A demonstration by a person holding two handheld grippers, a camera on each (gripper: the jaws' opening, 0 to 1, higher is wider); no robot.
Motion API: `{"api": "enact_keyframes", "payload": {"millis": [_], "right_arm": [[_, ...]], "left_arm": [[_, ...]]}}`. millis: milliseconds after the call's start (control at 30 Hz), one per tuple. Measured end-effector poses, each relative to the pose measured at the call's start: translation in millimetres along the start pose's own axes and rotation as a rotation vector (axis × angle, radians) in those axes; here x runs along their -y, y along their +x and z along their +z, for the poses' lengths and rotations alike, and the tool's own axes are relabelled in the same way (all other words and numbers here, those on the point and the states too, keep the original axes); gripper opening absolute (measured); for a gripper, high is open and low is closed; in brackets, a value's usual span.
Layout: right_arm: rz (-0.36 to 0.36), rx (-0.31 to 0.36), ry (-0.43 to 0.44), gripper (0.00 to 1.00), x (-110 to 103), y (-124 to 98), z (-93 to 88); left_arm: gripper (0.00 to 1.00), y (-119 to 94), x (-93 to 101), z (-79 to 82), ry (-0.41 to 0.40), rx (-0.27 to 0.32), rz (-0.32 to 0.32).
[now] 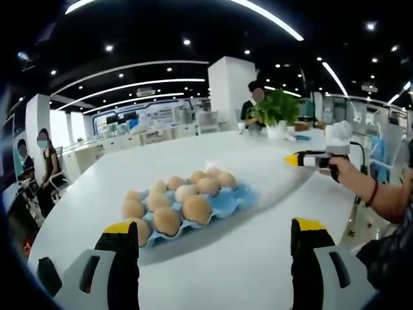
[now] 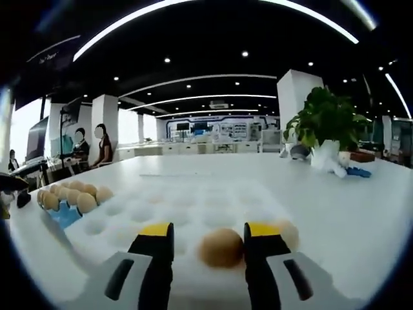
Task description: Place the egg into an empty slot of the egg tray after lifting it from the table, then release the egg inside the slot.
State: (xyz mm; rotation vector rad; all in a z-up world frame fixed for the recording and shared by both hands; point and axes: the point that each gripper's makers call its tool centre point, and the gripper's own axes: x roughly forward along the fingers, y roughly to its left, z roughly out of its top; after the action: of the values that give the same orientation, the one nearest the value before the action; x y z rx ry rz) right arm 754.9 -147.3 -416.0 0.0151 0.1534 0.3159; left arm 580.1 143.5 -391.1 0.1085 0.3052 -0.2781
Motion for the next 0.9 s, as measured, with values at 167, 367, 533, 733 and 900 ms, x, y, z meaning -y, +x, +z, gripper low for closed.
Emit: {"api": "enact_keyframes", "payload": {"millis": [167, 367, 533, 733, 900], "right_arm": [[-0.091, -0.024, 0.015, 0.31, 13, 2, -3.0], [-0.111, -0.055, -0.046, 0.3, 9, 3, -5.7], [-0.124, -0.055, -0.049, 0.29, 11, 3, -5.9], [-0.128, -0.053, -0.05, 0.28, 13, 3, -5.4], [-0.1, -0.033, -0.078, 0.28, 11, 4, -1.6]], "left_arm": [[1.0, -1, -2.4, 0.6, 0.001, 0.0, 0.009], [1.0, 0, -2.5, -4.7, 0.002, -0.017, 0.009], [1.0, 0, -4.2, -5.6, -0.011, -0.014, 0.009], [1.0, 0, -4.1, -6.0, -0.015, -0.015, 0.011], [1.0, -3, -7.5, -6.4, -0.02, -0.012, 0.02]]}}
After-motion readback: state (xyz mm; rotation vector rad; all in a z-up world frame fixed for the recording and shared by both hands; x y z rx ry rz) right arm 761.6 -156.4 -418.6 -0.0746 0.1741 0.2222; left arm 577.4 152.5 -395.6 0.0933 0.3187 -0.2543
